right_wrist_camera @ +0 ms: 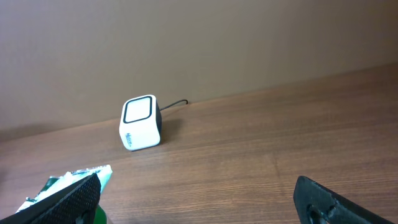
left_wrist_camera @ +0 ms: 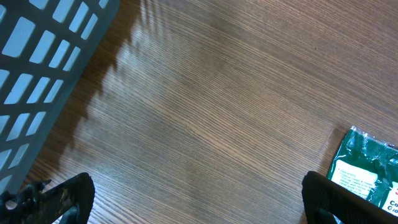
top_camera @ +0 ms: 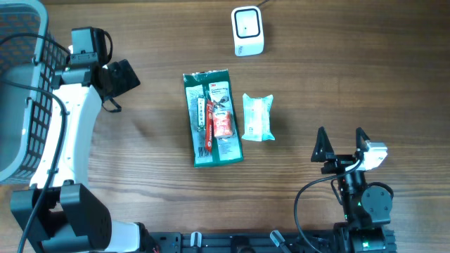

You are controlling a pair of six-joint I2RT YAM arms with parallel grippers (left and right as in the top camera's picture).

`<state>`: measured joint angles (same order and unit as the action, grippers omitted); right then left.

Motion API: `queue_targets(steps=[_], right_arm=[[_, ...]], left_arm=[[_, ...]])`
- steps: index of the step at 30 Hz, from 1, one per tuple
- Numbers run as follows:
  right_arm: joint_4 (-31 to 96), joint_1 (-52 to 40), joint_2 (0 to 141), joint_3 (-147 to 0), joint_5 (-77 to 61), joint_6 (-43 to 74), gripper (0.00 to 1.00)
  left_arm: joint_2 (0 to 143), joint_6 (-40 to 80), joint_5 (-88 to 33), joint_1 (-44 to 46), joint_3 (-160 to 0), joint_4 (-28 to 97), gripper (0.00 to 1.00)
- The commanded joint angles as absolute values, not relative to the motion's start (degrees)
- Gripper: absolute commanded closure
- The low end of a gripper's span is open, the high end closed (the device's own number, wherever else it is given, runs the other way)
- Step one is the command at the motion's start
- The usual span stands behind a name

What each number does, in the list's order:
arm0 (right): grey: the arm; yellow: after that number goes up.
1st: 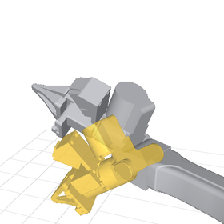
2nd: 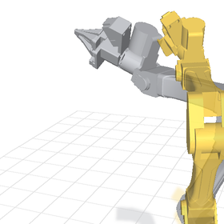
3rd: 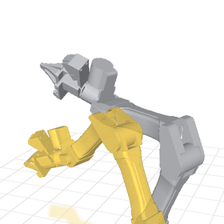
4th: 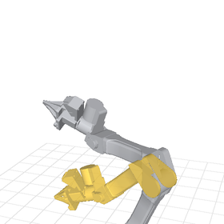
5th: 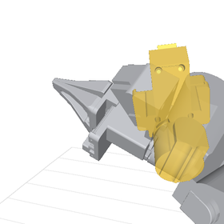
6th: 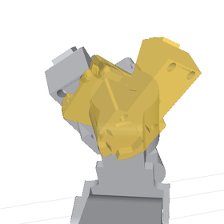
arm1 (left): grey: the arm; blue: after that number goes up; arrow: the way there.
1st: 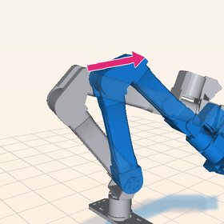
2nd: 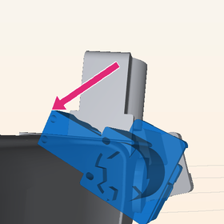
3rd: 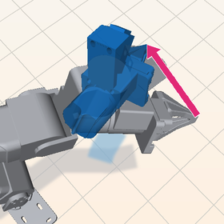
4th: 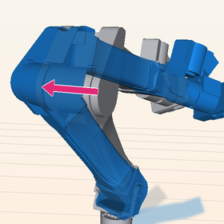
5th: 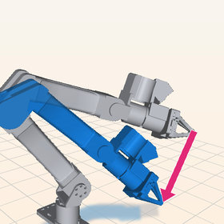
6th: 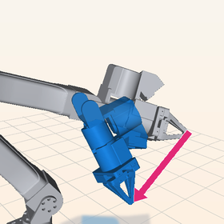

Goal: Scan the item barcode

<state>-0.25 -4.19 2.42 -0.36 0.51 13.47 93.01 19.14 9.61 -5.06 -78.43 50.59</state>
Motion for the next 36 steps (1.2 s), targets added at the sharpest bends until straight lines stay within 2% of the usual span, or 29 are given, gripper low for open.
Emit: queue_targets(steps=[1, 4, 6, 7, 10, 12, 15, 20, 23, 24, 26, 27, 31, 36], right_arm=[[-0.64, -4.1, 2.31, -0.32, 2.15, 13.65, 0.0], [-0.25, -4.1, 2.31, -0.32, -1.41, 18.74, 0.0], [-0.34, -4.1, 2.31, -0.3, -1.74, 29.52, 0.0], [-0.95, -4.1, 2.31, -0.34, -2.57, 31.33, 0.0], [-0.19, -4.1, 2.76, -3.25, -9.37, 25.98, 0.0], [4.29, -4.1, 6.07, -10.83, -10.66, 25.63, 0.0], [11.7, -4.1, 15.49, -23.38, -11.81, 22.09, 0.0], [31.59, -4.1, 42.26, -48.03, -14.55, 18.0, 0.0], [35.62, -4.1, 55.4, -54.65, -19.68, 18.13, 0.0], [35.4, -4.12, 58.67, -54.7, -22.26, 19.0, 0.08], [35.2, -4.19, 64.95, -54.7, -28.34, 18.37, 0.31], [35.0, -4.54, 68.38, -54.7, -32.12, 16.21, 0.34], [32.62, -7.53, 80.38, -54.7, -38.65, 9.34, 0.34], [27.68, -12.32, 89.58, -54.7, -38.63, 8.32, 0.34]], left_arm=[[92.58, 18.22, 10.15, -5.43, -79.09, 50.63, 0.0], [92.58, 18.22, 10.15, -5.43, -79.09, 50.63, 0.0], [92.58, 18.22, 10.15, -5.43, -79.09, 50.63, 0.0], [92.58, 18.22, 10.15, -5.43, -79.09, 50.63, 0.0], [92.58, 18.22, 10.13, -5.43, -79.09, 50.63, 0.0], [92.58, 18.22, 10.15, -5.43, -79.09, 50.63, 0.0], [92.58, 18.22, 10.15, -5.43, -79.09, 50.63, 0.0], [92.58, 18.22, 10.13, -5.43, -79.09, 50.63, 0.0], [92.58, 18.22, 10.15, -5.43, -79.09, 50.63, 0.0], [92.58, 18.22, 10.13, -5.43, -79.09, 50.63, 0.0], [92.58, 18.22, 10.15, -5.43, -79.09, 50.63, 0.0], [92.58, 18.22, 10.13, -5.43, -79.09, 50.63, 0.0], [92.58, 18.22, 10.15, -5.43, -79.09, 50.63, 0.0], [92.58, 18.22, 10.15, -5.43, -79.09, 50.63, 0.0]])
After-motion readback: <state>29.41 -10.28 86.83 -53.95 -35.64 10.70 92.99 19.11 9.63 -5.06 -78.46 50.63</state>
